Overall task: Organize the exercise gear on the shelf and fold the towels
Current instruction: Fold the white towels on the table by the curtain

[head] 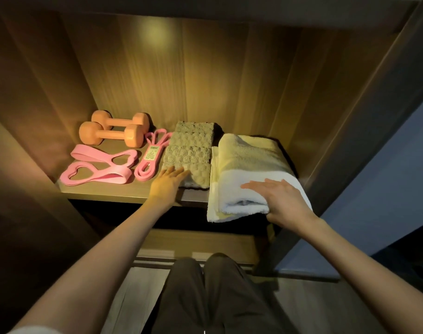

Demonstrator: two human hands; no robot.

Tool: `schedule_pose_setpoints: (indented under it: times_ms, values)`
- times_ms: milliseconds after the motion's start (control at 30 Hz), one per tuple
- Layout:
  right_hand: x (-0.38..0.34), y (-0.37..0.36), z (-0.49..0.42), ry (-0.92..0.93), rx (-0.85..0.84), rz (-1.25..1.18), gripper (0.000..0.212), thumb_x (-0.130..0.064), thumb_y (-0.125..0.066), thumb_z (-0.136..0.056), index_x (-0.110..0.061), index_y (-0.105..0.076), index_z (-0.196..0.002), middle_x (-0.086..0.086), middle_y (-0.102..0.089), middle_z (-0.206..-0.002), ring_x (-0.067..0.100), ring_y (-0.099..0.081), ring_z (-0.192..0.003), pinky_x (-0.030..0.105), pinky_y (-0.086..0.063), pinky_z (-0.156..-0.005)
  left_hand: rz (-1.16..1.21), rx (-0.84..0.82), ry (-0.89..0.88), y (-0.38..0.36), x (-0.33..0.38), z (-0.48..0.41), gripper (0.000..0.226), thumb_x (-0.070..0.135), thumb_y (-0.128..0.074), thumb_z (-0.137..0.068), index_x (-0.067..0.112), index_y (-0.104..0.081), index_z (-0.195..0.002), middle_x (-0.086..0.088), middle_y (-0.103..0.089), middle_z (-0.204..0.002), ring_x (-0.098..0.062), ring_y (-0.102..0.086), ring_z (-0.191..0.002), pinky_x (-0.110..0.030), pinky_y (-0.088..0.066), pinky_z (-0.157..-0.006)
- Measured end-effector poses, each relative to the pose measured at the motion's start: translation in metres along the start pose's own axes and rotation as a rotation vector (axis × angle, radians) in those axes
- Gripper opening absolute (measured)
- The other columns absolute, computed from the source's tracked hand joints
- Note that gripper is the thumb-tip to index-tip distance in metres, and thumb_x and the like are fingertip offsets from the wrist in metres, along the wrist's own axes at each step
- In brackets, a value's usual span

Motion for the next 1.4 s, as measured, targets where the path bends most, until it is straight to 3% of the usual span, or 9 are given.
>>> schedule_pose_setpoints:
  times_ms: [200, 533, 833, 967, 1067, 1133, 1200, 1267, 1400]
  values:
    - [-0.008, -0.028, -0.005, -0.037, -0.106, 0.081, 0.084, -0.013, -0.065, -0.081, -0.043, -0.022, -0.146, -0.009, -0.025, -0.156, 0.026, -0.024, -0.143, 0.05, -0.017, -0.114, 0.122, -0.036, 0.088, -0.002, -0.015, -0.01, 0.072, -0.004, -0.044, -0.088, 0.017, -0.018, -0.151, -0.006, -0.016, -0.159, -0.03, -0.01, -0.146, -0.04, -0.018, -0.118]
    - [0.005, -0.043, -0.051, -0.134, -0.102, 0.071, 0.094, -0.001, -0.063, -0.077, -0.046, -0.016, -0.144, -0.007, -0.017, -0.159, 0.03, -0.014, -0.146, 0.066, -0.009, -0.111, 0.363, -0.14, 0.085, -0.013, 0.0, -0.037, 0.055, 0.037, -0.032, -0.101, 0.032, -0.01, -0.152, -0.004, -0.001, -0.161, -0.037, 0.006, -0.146, -0.047, -0.002, -0.119]
    - [0.022, -0.054, -0.093, -0.188, -0.204, 0.067, 0.095, -0.002, -0.055, -0.079, -0.048, -0.005, -0.146, -0.013, 0.005, -0.16, 0.022, 0.011, -0.147, 0.055, 0.015, -0.114, 0.425, -0.131, 0.08, -0.023, 0.013, -0.051, 0.06, 0.037, -0.036, -0.1, 0.03, -0.006, -0.152, -0.004, 0.006, -0.16, -0.036, 0.01, -0.145, -0.047, 0.0, -0.117]
    - [0.022, -0.049, -0.092, -0.121, -0.399, -0.011, 0.098, -0.035, -0.064, -0.081, -0.041, 0.007, -0.149, -0.013, 0.022, -0.156, 0.025, 0.024, -0.144, 0.056, 0.019, -0.112, 0.388, -0.035, 0.097, -0.019, 0.014, -0.052, 0.052, 0.035, -0.036, -0.1, 0.025, -0.024, -0.15, -0.008, -0.018, -0.157, -0.034, -0.012, -0.143, -0.043, -0.012, -0.117]
    - [0.028, -0.029, -0.093, -0.123, -0.552, -0.321, 0.082, -0.061, -0.053, -0.087, -0.041, -0.006, -0.151, -0.012, 0.003, -0.16, 0.02, -0.003, -0.148, 0.042, -0.004, -0.118, 0.411, 0.199, 0.109, -0.007, 0.013, -0.056, 0.041, 0.033, -0.036, -0.1, 0.02, -0.046, -0.138, -0.01, -0.043, -0.139, -0.032, -0.037, -0.124, -0.041, -0.033, -0.104]
    - [0.028, -0.023, -0.098, -0.214, -0.428, -0.458, 0.061, -0.067, -0.029, -0.093, -0.044, -0.02, -0.148, -0.008, -0.013, -0.16, 0.02, -0.013, -0.147, 0.038, -0.011, -0.114, 0.395, 0.289, 0.104, -0.003, 0.014, -0.061, 0.043, 0.034, -0.037, -0.1, 0.023, -0.043, -0.14, -0.01, -0.04, -0.144, -0.031, -0.033, -0.131, -0.042, -0.029, -0.109]
    - [0.023, -0.031, -0.106, -0.296, -0.215, -0.379, 0.052, -0.06, -0.018, -0.097, -0.048, -0.011, -0.148, -0.012, 0.003, -0.16, 0.023, 0.013, -0.147, 0.048, 0.009, -0.116, 0.341, 0.21, 0.119, -0.005, 0.017, -0.065, 0.049, 0.041, -0.033, -0.1, 0.033, -0.026, -0.148, -0.007, -0.019, -0.157, -0.033, -0.01, -0.145, -0.047, -0.004, -0.117]
    - [0.014, -0.044, -0.112, -0.341, -0.135, -0.223, 0.053, -0.06, -0.014, -0.097, -0.054, 0.009, -0.145, -0.017, 0.027, -0.153, 0.022, 0.045, -0.13, 0.047, 0.039, -0.096, 0.296, 0.039, 0.161, -0.014, 0.022, -0.067, 0.053, 0.049, -0.024, -0.1, 0.041, -0.008, -0.15, -0.004, 0.005, -0.16, -0.037, 0.013, -0.144, -0.05, 0.014, -0.112]
    - [0.013, -0.069, -0.115, -0.356, -0.092, -0.048, 0.055, -0.064, -0.006, -0.093, -0.054, 0.022, -0.14, -0.017, 0.033, -0.15, 0.025, 0.049, -0.127, 0.047, 0.044, -0.088, 0.231, -0.052, 0.156, -0.028, 0.026, -0.071, 0.053, 0.047, -0.02, -0.1, 0.041, -0.003, -0.15, -0.001, 0.009, -0.16, -0.04, 0.019, -0.142, -0.055, 0.016, -0.111]
Point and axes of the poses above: each hand's wrist, its own z-axis away from the middle knuckle, its own y-axis out of the back of the hand, x = y × z, the point moved 1 cm from there along -z, towards the middle knuckle
